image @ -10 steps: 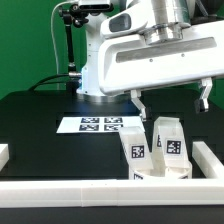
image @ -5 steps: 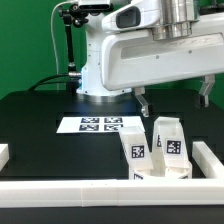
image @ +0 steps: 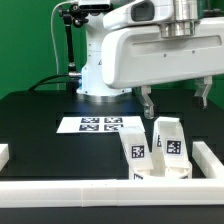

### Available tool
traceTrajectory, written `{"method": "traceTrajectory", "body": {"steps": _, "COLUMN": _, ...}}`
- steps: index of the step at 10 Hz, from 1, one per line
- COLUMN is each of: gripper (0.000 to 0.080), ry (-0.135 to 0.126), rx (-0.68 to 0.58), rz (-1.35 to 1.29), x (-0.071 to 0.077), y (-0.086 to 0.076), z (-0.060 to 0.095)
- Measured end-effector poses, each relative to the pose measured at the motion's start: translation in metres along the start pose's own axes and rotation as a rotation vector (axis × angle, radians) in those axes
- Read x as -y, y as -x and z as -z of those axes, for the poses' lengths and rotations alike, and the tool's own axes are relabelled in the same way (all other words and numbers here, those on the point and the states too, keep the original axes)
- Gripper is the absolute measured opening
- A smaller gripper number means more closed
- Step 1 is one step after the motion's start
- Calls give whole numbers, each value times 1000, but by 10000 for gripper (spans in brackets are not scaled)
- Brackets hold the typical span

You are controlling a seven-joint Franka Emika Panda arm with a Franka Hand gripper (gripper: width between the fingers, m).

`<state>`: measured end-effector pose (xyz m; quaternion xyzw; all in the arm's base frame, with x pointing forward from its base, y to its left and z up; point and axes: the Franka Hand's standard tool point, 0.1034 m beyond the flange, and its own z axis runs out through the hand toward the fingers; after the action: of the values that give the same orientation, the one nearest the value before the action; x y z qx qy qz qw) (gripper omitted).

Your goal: Assemble stool

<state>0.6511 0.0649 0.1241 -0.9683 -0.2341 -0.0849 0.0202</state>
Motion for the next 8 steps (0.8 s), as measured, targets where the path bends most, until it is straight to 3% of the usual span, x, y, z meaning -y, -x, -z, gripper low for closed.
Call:
{"method": "traceTrajectory", "body": {"steps": 4, "gripper": 649, "ry": 5, "rx": -1, "rz": 239, "x": -2, "y": 0, "z": 0}}
{"method": "traceTrajectory", "body": {"steps": 5, "gripper": 649, "ry": 28, "rx": -7, "rz": 378, "x": 0, "y": 0, "z": -2}}
{"method": "traceTrajectory", "body": {"steps": 8, "gripper": 649, "ry": 42, "rx": 27, "rz": 650, "x": 3, "y": 3, "z": -10}}
